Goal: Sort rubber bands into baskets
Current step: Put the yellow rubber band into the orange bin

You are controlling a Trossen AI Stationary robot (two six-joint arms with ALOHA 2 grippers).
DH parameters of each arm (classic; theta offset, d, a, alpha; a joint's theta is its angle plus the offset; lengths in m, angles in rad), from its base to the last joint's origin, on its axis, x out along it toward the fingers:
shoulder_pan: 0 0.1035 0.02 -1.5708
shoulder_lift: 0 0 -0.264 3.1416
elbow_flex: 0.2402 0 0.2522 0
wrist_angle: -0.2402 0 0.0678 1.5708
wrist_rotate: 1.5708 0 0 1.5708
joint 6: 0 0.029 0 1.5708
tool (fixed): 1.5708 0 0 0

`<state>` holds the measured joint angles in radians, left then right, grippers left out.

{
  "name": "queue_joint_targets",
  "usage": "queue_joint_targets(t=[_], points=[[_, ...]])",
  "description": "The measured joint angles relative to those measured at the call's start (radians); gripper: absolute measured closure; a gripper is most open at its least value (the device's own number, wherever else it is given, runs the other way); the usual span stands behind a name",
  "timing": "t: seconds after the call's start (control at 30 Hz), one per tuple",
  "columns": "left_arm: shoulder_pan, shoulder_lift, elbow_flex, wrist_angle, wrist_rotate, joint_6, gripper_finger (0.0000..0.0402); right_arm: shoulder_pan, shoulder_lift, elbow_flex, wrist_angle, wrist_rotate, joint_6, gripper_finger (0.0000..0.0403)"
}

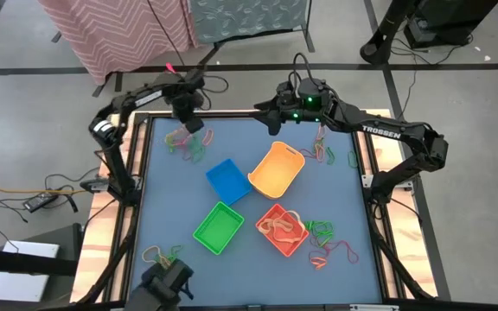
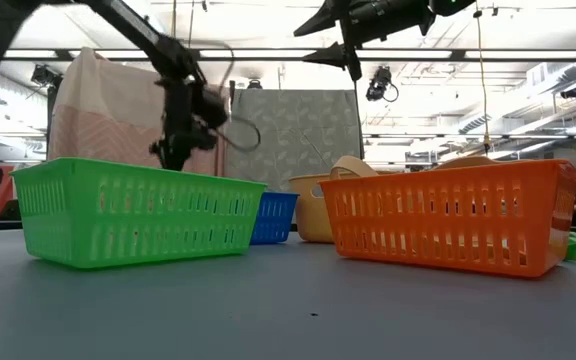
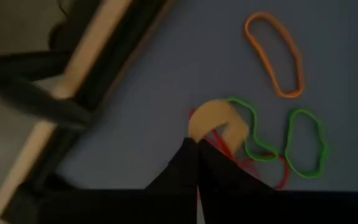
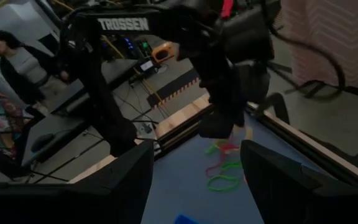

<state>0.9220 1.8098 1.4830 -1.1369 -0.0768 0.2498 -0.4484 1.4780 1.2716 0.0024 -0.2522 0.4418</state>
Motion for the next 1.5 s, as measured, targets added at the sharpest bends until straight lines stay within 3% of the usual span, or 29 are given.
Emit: queue_joint_targets(t=[0.43,0.77,0.93,1.17,1.3,1.4,1.5], points=[[-0.11,-0.317,0.0,0.036,-0.023,-0.125,0.0401,-0.011,0.0,0.0,0.026,-0.068,-0.019,0.0151],[-0.256,-0.434,-0.004,-0.045,-0.024,-0.242,0.0401,-0.025,0.0,0.0,0.03,-0.112,-0.018,0.0151],[-0.299,-0.482,-0.137,0.094,-0.04,-0.235,0.0401,-0.025,0.0,0.0,0.03,-0.12,-0.019,0.0151],[-0.341,-0.577,-0.428,0.329,0.135,-0.336,0.0401,-0.032,0.0,0.0,0.037,-0.196,-0.019,0.0151],[-0.362,-0.661,-0.531,0.449,0.095,-0.36,0.0401,-0.032,0.0,0.0,0.072,-0.21,-0.019,0.0151],[-0.34,-0.705,-0.537,0.519,0.008,-0.389,0.0401,-0.032,0.0,0.0,0.11,-0.213,-0.018,0.0151],[-0.31,-0.732,-0.515,0.555,-0.002,-0.512,0.0401,-0.032,0.0,0.0,0.142,-0.222,-0.018,0.0151]])
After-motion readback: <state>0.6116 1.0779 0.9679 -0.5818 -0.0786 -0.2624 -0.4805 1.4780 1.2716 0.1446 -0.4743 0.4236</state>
